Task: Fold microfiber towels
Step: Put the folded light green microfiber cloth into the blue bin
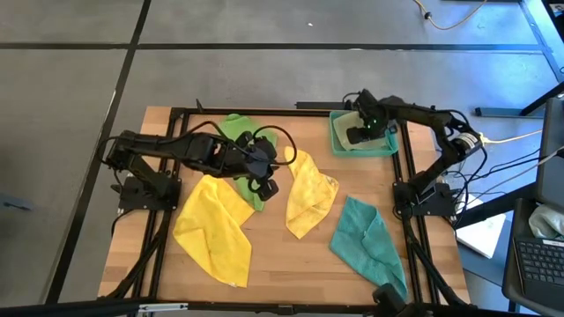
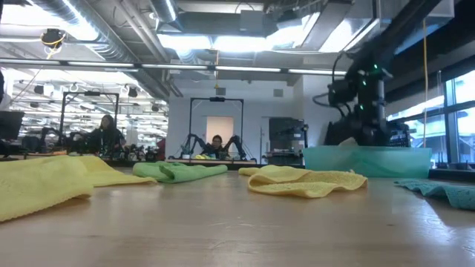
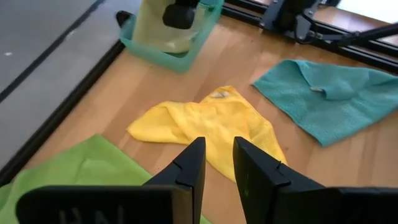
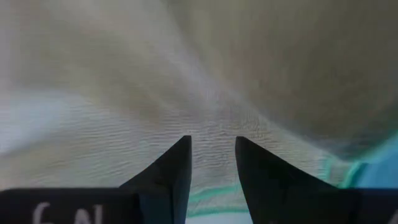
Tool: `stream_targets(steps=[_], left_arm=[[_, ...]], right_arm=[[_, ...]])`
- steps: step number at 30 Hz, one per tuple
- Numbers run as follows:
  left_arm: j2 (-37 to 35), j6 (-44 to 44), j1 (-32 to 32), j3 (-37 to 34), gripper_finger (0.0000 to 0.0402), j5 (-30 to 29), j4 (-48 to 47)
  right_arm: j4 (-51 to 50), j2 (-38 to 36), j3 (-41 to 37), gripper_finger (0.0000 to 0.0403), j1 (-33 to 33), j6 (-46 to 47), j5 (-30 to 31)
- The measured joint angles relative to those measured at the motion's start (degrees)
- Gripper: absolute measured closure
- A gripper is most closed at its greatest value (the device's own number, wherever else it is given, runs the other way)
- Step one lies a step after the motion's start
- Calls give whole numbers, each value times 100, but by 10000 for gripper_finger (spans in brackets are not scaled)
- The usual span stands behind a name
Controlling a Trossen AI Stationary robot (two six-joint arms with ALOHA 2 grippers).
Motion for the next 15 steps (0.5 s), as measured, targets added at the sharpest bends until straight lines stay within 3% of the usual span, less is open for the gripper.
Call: stream_targets(steps=[4,11,15], left_arm=[[0,-21,-119,0,328,267,-73],[0,-117,-335,0,328,409,-415],[0,-111,-342,0,328,407,-468]], right_arm=[[455,95,-290,276,221,265,260],[662,250,-345,276,562,1175,-228],[654,268,-310,276,729,1626,-865]])
